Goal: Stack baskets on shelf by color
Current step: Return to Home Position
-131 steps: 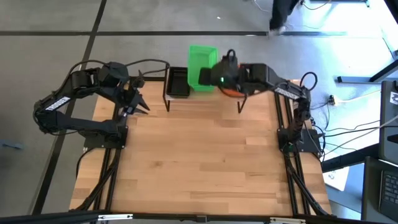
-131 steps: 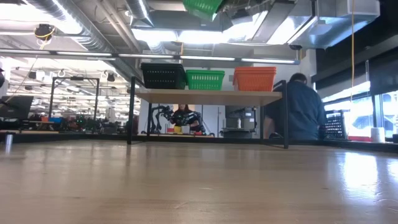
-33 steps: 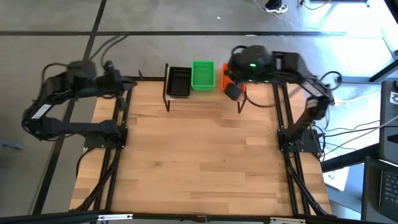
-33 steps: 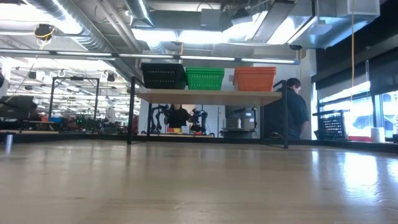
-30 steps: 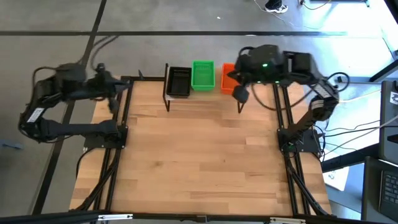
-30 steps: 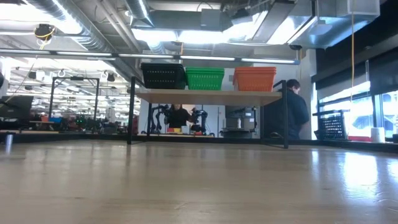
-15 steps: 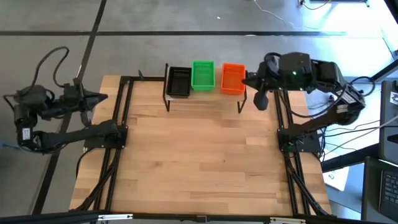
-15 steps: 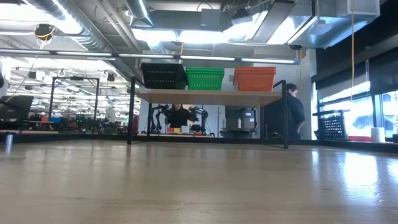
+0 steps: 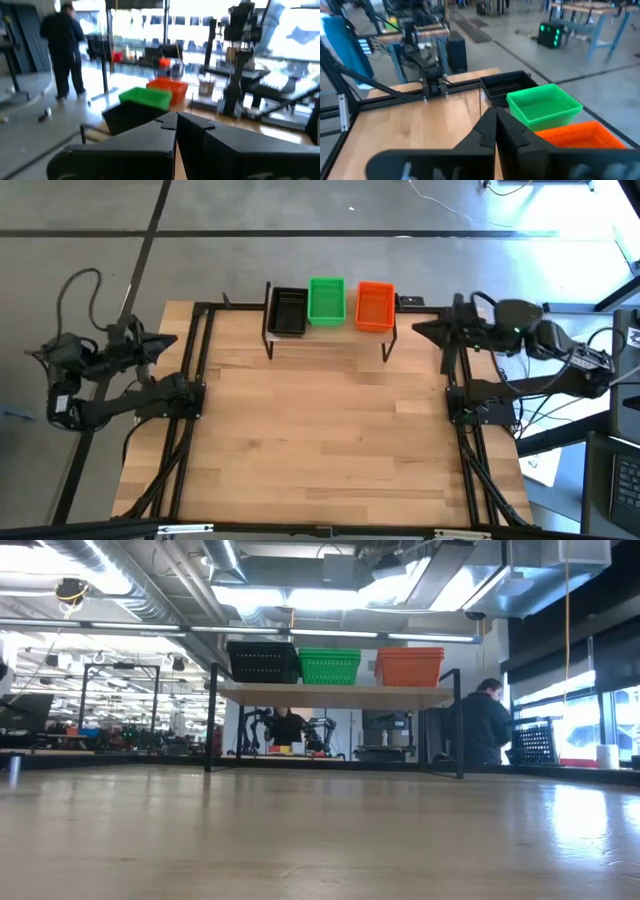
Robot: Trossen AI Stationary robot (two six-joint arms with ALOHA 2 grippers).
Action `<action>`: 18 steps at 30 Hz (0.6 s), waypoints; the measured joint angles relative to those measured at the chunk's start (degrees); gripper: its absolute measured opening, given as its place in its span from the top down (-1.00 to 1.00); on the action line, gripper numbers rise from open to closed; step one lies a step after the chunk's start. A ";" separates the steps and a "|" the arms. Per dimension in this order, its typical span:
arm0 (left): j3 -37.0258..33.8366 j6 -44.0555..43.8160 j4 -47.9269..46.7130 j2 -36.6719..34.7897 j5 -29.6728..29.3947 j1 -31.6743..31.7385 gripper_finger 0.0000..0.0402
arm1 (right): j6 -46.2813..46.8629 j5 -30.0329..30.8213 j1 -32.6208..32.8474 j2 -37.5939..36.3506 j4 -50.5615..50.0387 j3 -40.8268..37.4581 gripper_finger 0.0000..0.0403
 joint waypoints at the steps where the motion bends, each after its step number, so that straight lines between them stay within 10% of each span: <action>1: -0.85 -0.11 0.19 0.07 0.32 -0.02 1.00 | -0.24 -0.14 0.00 -2.40 1.26 -2.62 1.00; 18: -9.09 -1.07 10.04 -0.63 -0.65 0.00 1.00 | -2.78 -3.50 -0.02 -38.73 10.31 -29.04 1.00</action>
